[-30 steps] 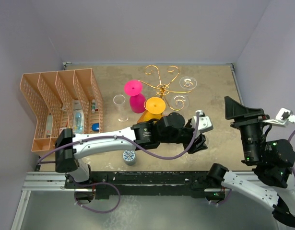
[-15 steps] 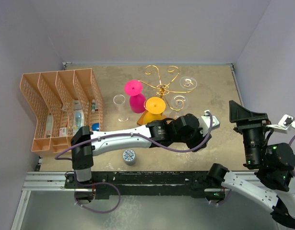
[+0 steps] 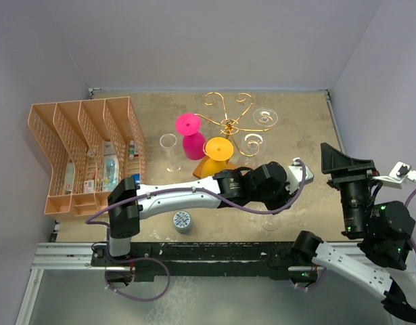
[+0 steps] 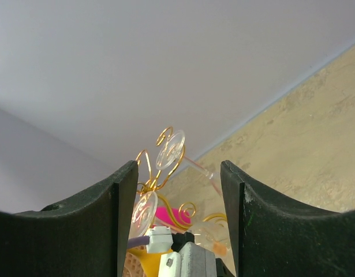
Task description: Place the wine glass upside down on the wine glass rack
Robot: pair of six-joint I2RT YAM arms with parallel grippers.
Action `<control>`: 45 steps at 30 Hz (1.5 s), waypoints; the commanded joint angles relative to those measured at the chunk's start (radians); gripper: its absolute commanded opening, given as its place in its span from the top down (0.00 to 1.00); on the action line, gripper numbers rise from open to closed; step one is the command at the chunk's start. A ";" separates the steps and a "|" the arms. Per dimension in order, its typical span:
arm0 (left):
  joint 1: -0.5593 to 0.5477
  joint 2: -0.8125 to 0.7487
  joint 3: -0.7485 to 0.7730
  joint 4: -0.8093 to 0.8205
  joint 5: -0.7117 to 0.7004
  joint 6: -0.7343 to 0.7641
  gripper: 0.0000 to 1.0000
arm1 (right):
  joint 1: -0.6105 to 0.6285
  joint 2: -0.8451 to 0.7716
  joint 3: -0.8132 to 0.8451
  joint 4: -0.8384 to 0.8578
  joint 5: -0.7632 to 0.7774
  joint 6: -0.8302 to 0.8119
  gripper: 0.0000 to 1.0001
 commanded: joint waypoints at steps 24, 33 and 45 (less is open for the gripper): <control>-0.027 -0.321 -0.075 0.140 0.006 0.021 1.00 | 0.004 -0.050 -0.006 0.099 -0.049 0.013 0.37; -0.027 -0.484 -0.190 0.438 -0.040 0.008 1.00 | 0.004 -0.095 -0.019 0.313 -0.250 -0.125 0.31; -0.027 -0.622 -0.368 0.820 -0.224 0.006 1.00 | 0.004 -0.066 -0.014 0.497 -0.549 -0.277 0.28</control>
